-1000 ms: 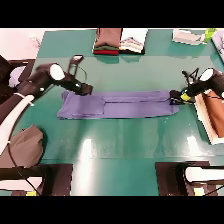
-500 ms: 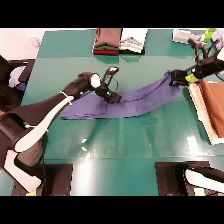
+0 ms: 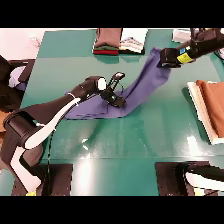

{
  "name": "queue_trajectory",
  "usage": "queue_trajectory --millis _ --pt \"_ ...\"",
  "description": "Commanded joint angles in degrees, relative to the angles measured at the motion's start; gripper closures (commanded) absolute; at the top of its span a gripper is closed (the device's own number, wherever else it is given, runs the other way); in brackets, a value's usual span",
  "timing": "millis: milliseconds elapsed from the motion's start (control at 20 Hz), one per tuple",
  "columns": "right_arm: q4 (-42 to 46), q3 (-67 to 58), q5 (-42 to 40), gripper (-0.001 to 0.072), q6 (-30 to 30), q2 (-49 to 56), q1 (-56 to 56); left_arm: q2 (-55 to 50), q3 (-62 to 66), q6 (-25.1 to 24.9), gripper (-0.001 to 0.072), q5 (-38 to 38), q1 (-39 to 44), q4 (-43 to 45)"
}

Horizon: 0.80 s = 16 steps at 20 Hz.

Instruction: Fold the shirts.

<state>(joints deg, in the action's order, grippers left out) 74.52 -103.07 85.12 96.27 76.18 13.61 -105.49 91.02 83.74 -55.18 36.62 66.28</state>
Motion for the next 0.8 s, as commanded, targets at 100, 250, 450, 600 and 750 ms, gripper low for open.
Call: queue_trajectory --millis 100,250,450,600,750 --pt "-0.1 -7.1 0.8 0.0696 1.9 2.8 5.3 5.6 2.9 2.4 0.068 -3.3 -5.1 2.9" --pt "-0.1 -9.1 -0.2 0.0696 2.7 4.7 8.5 13.7 2.9 3.2 0.068 -4.4 -11.7 8.0" --pt "-6.4 -10.6 -7.6 0.0696 2.7 10.1 15.4 25.7 2.9 3.2 0.068 -6.3 -20.7 17.8" --pt "-9.0 -10.6 -16.7 0.0694 2.6 16.6 22.5 33.0 2.9 3.2 0.068 -8.1 -26.4 21.9" --pt "-9.1 -10.6 -27.5 0.0681 -1.2 24.3 30.1 37.6 2.9 2.9 0.068 -10.2 -29.2 23.9"
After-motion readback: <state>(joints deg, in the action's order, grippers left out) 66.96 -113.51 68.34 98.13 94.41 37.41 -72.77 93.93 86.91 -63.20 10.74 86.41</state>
